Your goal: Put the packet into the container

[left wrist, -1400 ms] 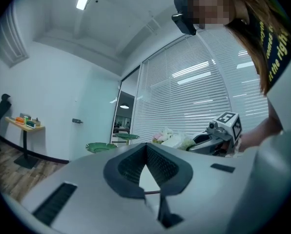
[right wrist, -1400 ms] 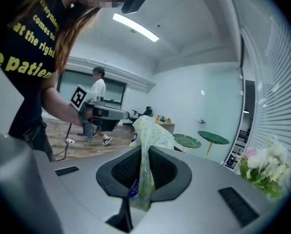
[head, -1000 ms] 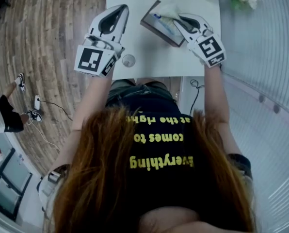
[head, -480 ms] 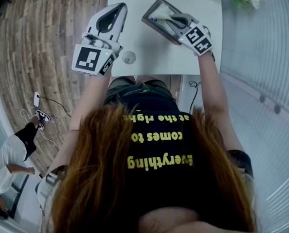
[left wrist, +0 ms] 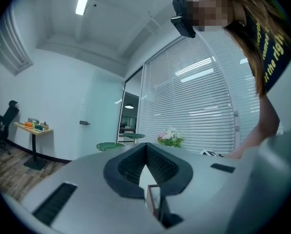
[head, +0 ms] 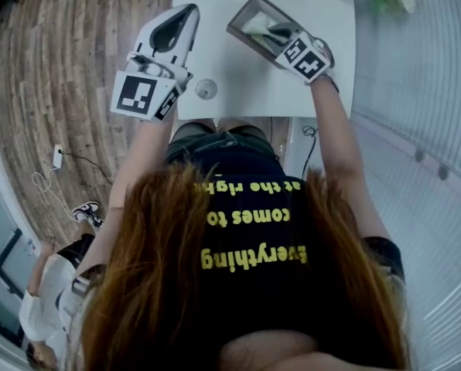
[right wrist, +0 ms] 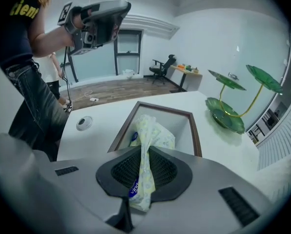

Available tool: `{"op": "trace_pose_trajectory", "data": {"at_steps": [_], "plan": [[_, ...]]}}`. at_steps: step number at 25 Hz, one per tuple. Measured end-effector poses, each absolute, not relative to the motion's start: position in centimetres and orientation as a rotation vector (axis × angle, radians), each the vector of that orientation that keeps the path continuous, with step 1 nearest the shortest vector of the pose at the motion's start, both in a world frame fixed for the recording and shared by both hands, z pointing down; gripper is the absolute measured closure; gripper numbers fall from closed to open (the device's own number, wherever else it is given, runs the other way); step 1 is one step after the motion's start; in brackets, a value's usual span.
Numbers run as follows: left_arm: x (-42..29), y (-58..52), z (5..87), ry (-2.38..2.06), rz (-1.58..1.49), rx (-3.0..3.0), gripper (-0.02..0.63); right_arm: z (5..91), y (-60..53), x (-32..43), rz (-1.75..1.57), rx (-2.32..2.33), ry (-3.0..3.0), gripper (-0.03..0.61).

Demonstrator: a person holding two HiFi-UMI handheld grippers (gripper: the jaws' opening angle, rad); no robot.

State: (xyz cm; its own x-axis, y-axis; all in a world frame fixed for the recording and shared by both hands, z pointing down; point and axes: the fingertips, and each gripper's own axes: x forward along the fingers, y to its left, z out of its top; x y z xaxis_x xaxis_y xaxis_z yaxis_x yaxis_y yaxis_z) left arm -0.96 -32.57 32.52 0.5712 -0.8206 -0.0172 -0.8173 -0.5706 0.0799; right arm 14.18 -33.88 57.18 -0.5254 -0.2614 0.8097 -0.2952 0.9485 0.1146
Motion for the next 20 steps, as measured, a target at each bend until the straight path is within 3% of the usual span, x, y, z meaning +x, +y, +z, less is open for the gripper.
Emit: {"op": "trace_pose_trajectory", "data": {"at_steps": [16, 18, 20], "plan": [[-1.83, -32.26, 32.9, -1.432, -0.075, 2.716, 0.612, 57.78, -34.02, 14.28, 0.123, 0.394, -2.058, 0.517], [-1.9, -32.28, 32.84, -1.432, -0.078, 2.714, 0.612, 57.57, -34.09, 14.33, 0.146, 0.409, -2.064, 0.481], [-1.98, -32.29, 32.78, -1.432, -0.082, 2.713, 0.612, 57.33, -34.16, 14.31, 0.157, 0.42, -2.068, 0.4]]}}
